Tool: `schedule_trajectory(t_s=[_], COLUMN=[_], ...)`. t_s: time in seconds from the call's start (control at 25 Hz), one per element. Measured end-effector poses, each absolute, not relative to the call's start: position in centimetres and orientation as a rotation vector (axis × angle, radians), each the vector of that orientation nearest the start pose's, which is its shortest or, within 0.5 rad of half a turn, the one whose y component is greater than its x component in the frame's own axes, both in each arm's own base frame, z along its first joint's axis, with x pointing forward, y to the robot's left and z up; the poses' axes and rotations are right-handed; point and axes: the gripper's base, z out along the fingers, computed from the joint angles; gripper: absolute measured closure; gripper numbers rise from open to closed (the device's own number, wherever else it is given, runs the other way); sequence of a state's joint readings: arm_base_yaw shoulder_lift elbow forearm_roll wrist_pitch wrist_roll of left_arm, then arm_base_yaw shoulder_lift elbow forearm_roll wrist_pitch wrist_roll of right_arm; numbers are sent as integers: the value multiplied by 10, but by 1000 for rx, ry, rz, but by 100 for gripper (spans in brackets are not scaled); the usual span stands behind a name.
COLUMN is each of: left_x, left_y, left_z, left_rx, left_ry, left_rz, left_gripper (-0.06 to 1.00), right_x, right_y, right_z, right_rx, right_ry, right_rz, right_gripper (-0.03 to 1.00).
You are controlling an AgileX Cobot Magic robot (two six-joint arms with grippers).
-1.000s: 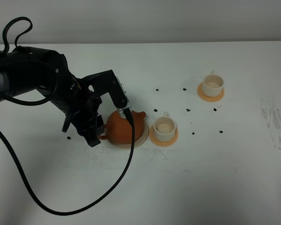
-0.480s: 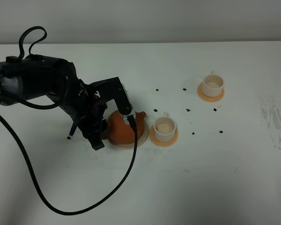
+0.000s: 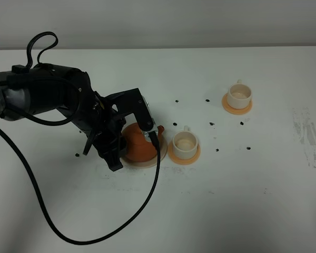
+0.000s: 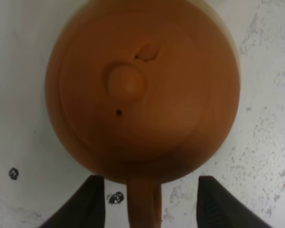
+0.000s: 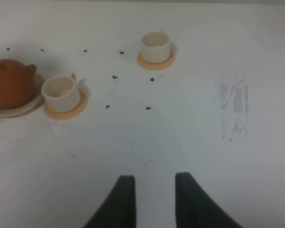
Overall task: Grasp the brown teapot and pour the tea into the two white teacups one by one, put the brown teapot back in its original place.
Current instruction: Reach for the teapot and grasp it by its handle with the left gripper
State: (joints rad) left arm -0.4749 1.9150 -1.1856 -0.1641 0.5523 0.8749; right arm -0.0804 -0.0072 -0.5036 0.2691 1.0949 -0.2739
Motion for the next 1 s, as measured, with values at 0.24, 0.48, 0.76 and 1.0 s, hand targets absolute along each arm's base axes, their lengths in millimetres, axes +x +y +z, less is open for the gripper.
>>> schedule_trajectory(t_s=[0.24,0.48,0.76,1.0], left_x=[333,336,336,336], left_y=[-180,-175,-174,-175], left_z=[159,159,159,156], left_rx=[1581,1546,1516,1507], left_ry=[2261,2286,2307,2320], left_rz=[-52,-53,-70,-86], left_gripper=[48,48,48,48], right_x=[-8,-8,-8,-8], right_y=[22,22,22,22], right_z=[278,278,278,278], right_rx=[-217,-217,-217,-217], right_ry=[2028,2028,2028,2028], right_rz=[102,102,102,102], right_gripper=[74,74,74,74])
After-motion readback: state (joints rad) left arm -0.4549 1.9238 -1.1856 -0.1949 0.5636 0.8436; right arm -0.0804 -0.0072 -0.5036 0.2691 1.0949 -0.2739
